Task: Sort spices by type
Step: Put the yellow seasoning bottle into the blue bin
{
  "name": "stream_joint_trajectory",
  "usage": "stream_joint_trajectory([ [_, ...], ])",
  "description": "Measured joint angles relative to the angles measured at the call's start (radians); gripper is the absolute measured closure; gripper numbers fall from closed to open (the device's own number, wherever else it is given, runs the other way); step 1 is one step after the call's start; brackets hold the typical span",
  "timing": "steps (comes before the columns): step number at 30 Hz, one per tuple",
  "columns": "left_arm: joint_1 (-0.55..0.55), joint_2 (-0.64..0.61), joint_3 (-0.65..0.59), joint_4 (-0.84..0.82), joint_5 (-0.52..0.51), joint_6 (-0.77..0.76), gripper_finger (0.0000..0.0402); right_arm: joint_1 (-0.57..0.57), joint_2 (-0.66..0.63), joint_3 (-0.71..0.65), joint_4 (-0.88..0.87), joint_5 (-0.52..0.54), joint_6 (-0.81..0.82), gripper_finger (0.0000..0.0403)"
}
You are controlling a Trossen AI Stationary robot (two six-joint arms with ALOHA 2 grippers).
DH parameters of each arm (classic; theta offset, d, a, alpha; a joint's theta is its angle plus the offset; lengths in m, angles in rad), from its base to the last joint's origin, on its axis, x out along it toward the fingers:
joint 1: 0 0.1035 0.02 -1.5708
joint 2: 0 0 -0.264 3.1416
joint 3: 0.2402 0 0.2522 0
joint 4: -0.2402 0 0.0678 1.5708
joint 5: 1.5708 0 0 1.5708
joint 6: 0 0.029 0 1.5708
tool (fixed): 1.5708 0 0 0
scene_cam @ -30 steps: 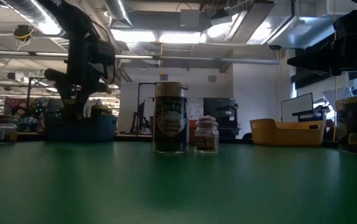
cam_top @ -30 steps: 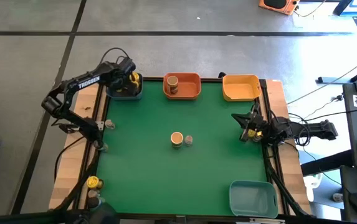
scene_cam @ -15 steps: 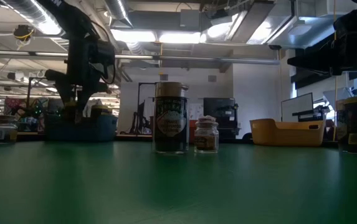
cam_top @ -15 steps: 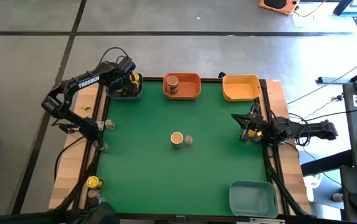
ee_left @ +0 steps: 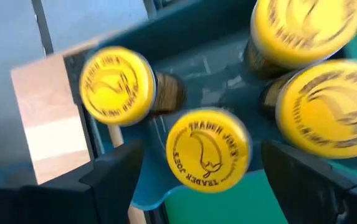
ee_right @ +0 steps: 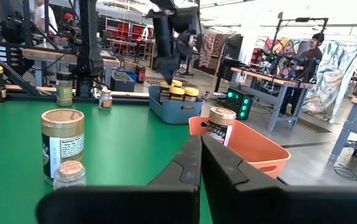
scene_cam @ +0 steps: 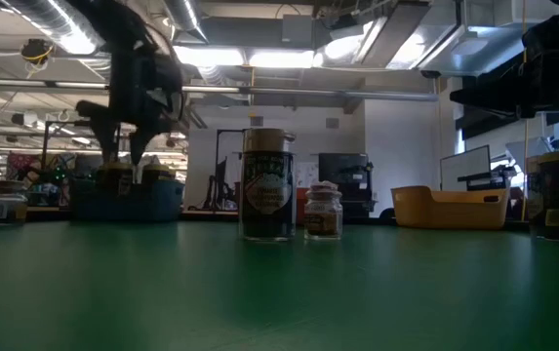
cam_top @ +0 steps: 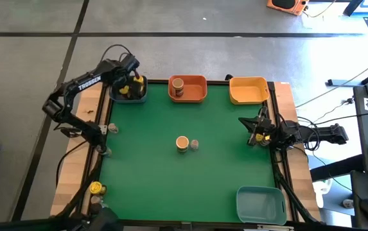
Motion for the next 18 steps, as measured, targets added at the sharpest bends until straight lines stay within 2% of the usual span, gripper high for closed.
stream_joint_trajectory([
  [6,-0.038,-0.033,0.120,-0.071,0.000,0.003,0.0088,0.000,0.000,0.000,0.000,0.002,-0.001,0.0391],
  [10,-0.104,-0.069,0.150,-0.076,0.004,0.020,0.0089,0.000,0.000,0.000,0.000,0.002,-0.002,0.0391],
  [13,-0.209,-0.092,0.151,-0.076,0.045,0.022,0.0089,0.000,0.000,0.000,0.000,0.003,-0.002,0.0391],
  [18,-0.440,-0.106,0.151,-0.066,0.047,-0.074,0.0092,0.000,0.000,0.000,0.001,0.003,-0.008,0.0391],
])
